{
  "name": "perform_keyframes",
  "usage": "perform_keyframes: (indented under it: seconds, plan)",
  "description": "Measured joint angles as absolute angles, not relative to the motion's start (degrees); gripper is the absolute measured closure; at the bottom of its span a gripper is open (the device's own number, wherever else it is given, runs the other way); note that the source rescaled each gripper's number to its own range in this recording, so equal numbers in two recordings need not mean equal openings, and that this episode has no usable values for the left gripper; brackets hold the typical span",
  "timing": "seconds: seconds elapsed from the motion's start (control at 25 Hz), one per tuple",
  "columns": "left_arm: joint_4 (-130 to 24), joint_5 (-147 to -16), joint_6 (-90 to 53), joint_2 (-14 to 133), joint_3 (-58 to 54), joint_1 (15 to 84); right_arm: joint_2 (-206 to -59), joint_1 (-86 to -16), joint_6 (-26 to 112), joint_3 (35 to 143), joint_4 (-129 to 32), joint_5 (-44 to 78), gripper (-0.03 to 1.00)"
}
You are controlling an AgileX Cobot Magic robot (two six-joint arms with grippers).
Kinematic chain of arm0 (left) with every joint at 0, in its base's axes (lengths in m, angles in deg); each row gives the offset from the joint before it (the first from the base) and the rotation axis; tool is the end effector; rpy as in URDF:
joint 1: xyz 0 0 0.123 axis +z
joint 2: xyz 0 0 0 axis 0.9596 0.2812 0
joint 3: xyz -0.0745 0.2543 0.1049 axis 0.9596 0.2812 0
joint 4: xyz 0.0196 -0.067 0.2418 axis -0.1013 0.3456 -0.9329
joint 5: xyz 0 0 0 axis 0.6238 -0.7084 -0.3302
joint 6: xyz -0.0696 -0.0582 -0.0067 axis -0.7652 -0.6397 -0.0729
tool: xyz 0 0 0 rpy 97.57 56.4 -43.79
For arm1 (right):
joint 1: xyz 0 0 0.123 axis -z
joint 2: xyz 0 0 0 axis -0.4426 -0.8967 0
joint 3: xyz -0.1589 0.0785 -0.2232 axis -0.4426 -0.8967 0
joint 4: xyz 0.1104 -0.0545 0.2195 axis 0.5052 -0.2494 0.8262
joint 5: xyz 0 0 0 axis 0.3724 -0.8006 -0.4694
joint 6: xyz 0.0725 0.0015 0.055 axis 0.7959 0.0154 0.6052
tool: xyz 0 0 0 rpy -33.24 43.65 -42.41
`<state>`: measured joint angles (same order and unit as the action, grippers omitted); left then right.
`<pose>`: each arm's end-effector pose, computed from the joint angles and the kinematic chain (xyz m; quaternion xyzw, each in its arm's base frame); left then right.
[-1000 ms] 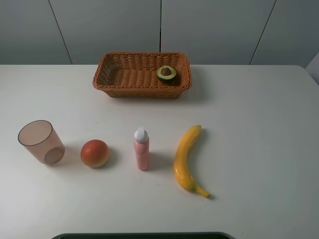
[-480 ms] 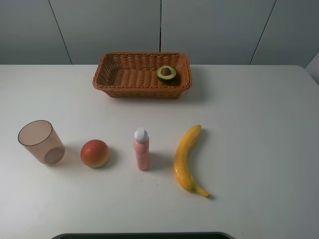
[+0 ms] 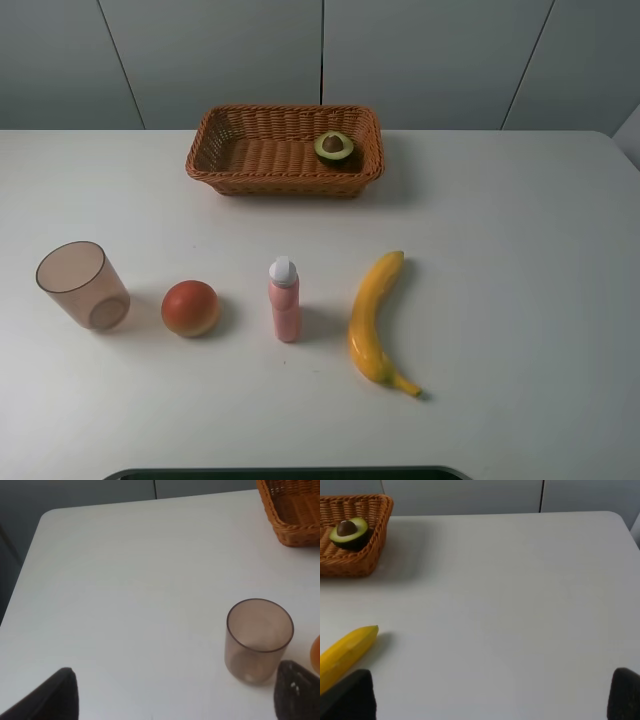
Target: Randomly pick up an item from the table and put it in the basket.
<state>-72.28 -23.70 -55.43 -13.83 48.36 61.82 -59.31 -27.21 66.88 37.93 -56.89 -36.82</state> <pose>-0.0056 0.0095 0.2793 0.0651 0.8518 -0.0154 0.5196 -0.0079 -0.0007 0.2774 -0.0003 0.8597 0.0040 0.5108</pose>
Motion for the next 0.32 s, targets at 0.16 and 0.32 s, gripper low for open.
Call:
perform_keyframes:
  seconds: [0.16,0.32]
  plan:
    - [-72.28,-23.7,-55.32,-13.83,48.36,61.82,-59.31,-27.21,66.88,37.93,-56.89,-36.82,-0.03]
    - [-72.28,-23.7,-55.32,-13.83,48.36,61.82,-59.31,-27.21,66.88,37.93,-56.89,-36.82,-0.03]
